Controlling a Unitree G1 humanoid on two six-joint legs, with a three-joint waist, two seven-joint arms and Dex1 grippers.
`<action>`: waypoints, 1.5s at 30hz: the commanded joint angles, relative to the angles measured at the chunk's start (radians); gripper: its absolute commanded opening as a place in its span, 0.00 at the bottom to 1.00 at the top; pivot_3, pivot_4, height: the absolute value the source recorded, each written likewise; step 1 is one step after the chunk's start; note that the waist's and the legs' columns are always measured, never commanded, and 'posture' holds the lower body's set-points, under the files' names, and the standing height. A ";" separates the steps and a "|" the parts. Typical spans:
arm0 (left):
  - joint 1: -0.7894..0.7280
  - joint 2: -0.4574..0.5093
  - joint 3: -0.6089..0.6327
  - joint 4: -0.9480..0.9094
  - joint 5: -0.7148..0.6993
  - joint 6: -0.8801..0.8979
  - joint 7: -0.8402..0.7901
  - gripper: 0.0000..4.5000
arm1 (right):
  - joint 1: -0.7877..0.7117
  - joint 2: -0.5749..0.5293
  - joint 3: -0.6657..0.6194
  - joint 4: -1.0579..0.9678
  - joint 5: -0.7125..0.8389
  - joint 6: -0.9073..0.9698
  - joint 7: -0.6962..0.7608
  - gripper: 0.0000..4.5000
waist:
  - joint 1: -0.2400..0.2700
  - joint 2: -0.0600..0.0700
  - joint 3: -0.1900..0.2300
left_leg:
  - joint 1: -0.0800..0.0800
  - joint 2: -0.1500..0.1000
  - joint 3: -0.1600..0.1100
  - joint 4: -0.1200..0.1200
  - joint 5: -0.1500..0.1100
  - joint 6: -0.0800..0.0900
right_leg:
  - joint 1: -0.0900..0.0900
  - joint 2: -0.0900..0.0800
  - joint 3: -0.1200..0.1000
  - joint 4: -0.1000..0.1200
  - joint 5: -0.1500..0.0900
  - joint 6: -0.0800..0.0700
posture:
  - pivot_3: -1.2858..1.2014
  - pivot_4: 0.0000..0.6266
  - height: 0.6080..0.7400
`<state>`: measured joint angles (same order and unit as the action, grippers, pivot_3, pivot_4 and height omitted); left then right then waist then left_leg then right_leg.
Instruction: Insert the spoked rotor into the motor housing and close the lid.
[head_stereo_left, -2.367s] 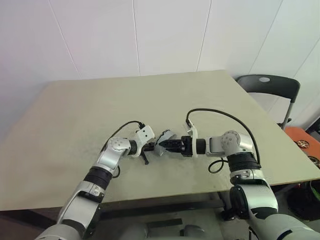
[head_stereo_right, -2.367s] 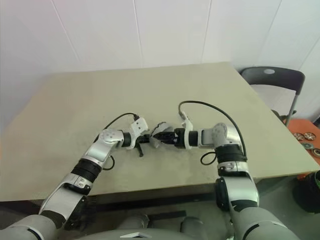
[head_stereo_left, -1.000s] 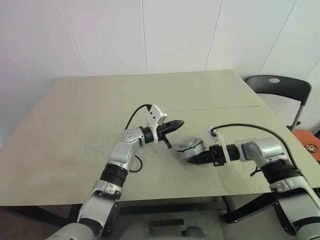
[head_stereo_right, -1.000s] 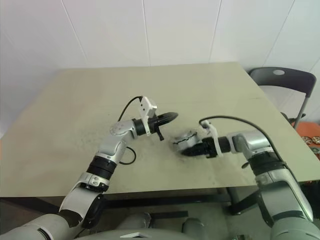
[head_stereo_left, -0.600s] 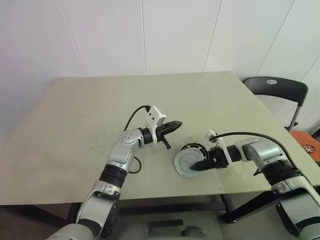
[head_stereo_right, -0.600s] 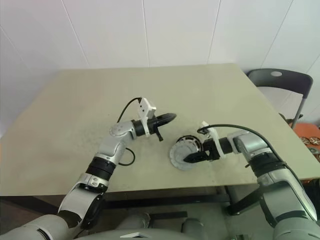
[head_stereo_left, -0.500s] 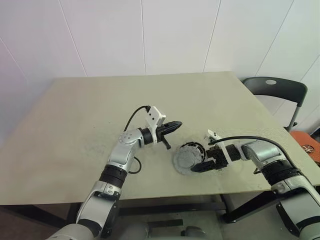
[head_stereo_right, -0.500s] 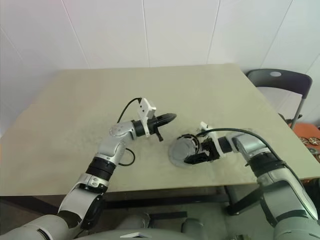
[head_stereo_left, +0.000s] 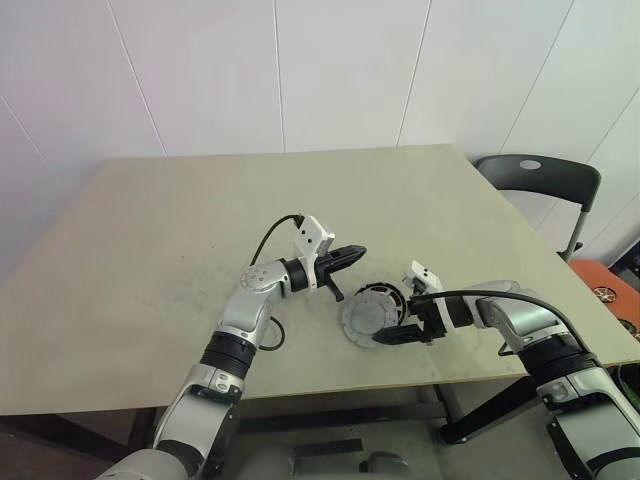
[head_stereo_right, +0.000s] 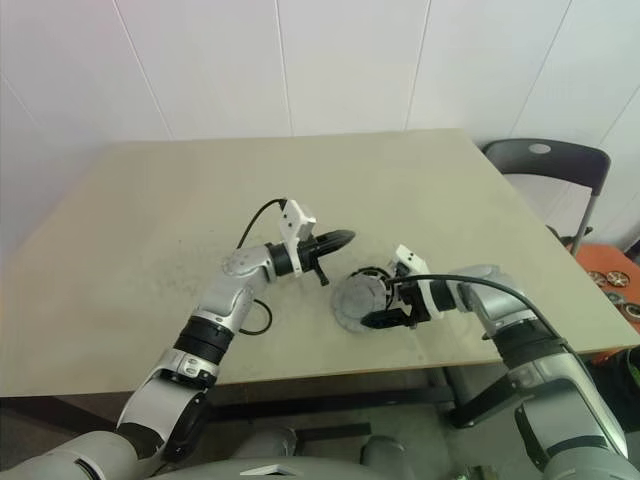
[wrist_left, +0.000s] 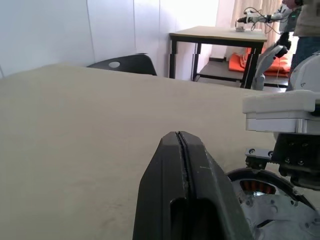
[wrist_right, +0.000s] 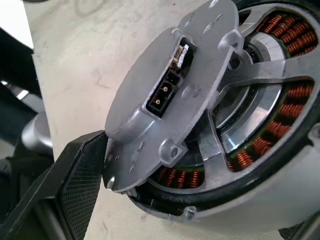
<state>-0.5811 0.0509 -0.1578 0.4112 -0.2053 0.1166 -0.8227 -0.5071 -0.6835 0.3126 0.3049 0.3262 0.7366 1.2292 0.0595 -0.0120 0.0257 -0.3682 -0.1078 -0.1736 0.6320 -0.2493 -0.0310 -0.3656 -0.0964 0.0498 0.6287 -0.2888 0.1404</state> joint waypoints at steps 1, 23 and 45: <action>-0.008 0.004 -0.003 -0.023 -0.001 -0.016 -0.005 0.00 | 0.021 -0.043 0.062 0.103 -0.152 0.033 -0.115 0.99 | 0.001 0.000 0.000 | 0.001 0.000 0.002 0.000 0.000 0.000 | 0.001 0.000 0.000 0.000 0.000 0.000 | 0.52 0.00 1.00; 0.018 -0.005 -0.025 -0.035 0.001 -0.014 -0.005 0.00 | -0.089 0.071 -0.337 0.207 0.071 0.127 -0.263 0.99 | 0.026 0.005 0.003 | -0.010 0.002 0.006 -0.006 0.003 0.005 | -0.004 -0.001 0.001 -0.009 0.004 0.003 | 0.52 0.00 1.00; 0.111 0.134 -0.002 -0.198 -0.068 0.042 -0.121 0.00 | 0.222 0.059 -0.292 -0.439 0.034 -0.131 -0.302 0.99 | -0.019 0.006 0.004 | -0.022 0.002 0.009 -0.002 0.004 0.004 | -0.018 -0.001 0.002 0.002 0.005 0.003 | 0.52 0.00 1.00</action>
<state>-0.4661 0.1791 -0.1712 0.2525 -0.2540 0.1634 -0.9343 -0.2867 -0.6095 0.0092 -0.0791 0.3699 0.6273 0.9273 0.0404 -0.0056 0.0300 -0.3903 -0.1058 -0.1648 0.6297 -0.2452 -0.0270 -0.3835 -0.0980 0.0523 0.6301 -0.2839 0.1433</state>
